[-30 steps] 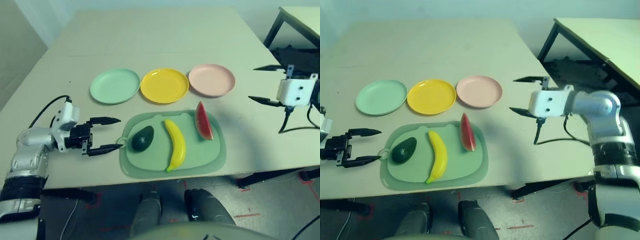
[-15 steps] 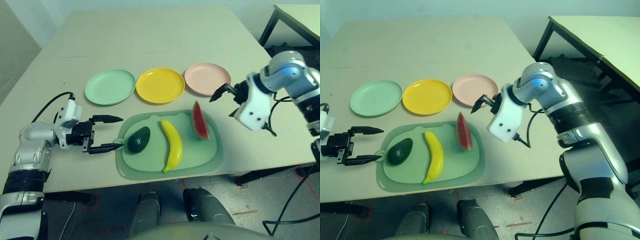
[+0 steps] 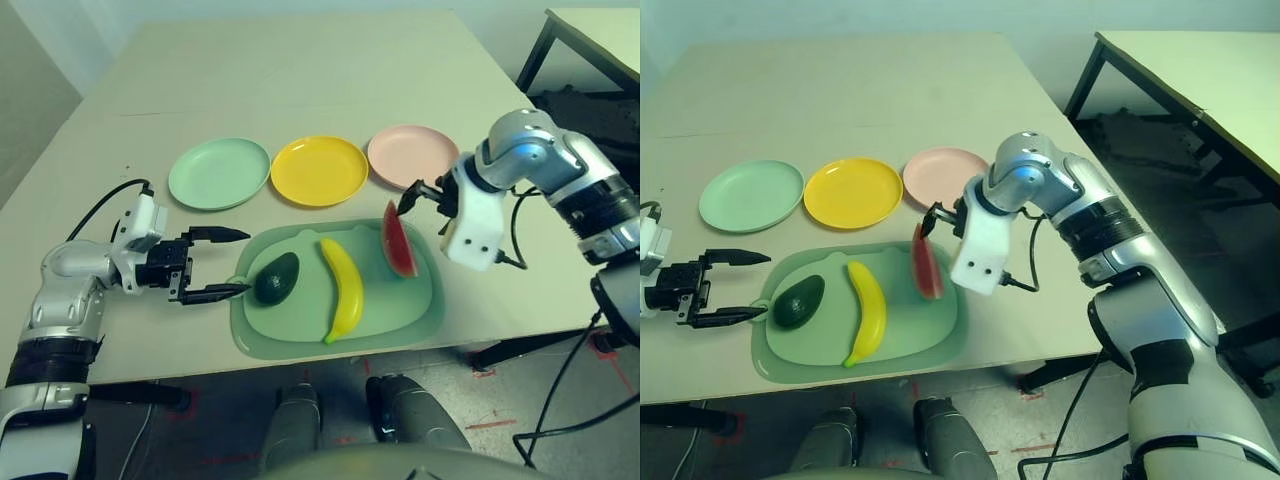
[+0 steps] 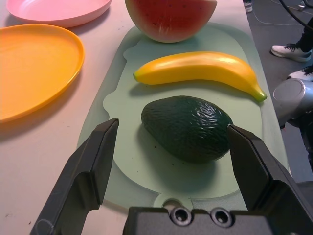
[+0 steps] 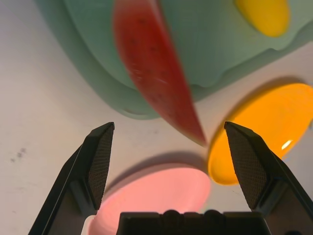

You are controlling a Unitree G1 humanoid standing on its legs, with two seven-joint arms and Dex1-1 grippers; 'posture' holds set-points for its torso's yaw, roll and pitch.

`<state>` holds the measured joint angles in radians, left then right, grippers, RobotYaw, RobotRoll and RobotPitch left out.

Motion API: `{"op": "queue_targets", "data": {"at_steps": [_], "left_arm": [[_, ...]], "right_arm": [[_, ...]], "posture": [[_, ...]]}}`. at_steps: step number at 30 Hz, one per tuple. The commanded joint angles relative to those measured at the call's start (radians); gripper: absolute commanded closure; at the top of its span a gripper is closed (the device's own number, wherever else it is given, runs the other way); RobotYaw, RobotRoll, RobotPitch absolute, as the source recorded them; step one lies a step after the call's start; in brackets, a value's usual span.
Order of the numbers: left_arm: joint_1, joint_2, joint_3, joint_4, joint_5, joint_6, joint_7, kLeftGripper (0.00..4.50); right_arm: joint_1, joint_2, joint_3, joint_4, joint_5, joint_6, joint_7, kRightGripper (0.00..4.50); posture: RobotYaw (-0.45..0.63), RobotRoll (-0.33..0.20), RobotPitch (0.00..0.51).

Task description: Place the fruits into color-matched plates.

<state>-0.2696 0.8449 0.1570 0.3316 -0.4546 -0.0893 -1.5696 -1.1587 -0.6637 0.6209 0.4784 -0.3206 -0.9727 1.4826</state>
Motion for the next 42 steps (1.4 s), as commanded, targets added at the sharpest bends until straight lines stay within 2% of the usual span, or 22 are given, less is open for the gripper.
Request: {"op": "queue_targets", "data": {"at_steps": [1, 9, 22, 29, 39, 42], "left_arm": [[-0.004, 0.004, 0.002, 0.015, 0.007, -0.006, 0.003, 0.02], [-0.001, 0.014, 0.017, 0.012, 0.002, 0.001, 0.023, 0.02], [0.035, 0.036, 0.03, -0.032, -0.01, 0.022, 0.031, 0.02], [0.032, 0.028, 0.018, -0.058, -0.017, 0.057, 0.034, 0.02], [0.026, 0.029, 0.017, -0.067, -0.014, 0.07, 0.03, 0.02], [0.019, 0.03, 0.018, -0.057, -0.011, 0.067, 0.029, 0.0]], "right_arm": [[0.013, 0.024, 0.036, -0.049, 0.01, 0.029, 0.004, 0.0], [0.05, 0.05, 0.095, -0.045, -0.009, 0.03, 0.003, 0.0], [0.064, 0.108, 0.143, 0.089, -0.153, 0.005, -0.114, 0.0], [0.081, 0.127, 0.153, 0.08, -0.159, 0.033, -0.125, 0.0], [0.119, 0.096, 0.159, 0.039, -0.138, 0.06, -0.092, 0.0], [0.125, 0.091, 0.158, 0.029, -0.133, 0.064, -0.084, 0.64]], "posture": [[-0.02, 0.0, 0.126], [0.0, 0.0, 0.133], [0.01, 0.0, 0.144], [0.02, 0.0, 0.143], [0.01, 0.0, 0.142], [0.01, 0.0, 0.141]]}}
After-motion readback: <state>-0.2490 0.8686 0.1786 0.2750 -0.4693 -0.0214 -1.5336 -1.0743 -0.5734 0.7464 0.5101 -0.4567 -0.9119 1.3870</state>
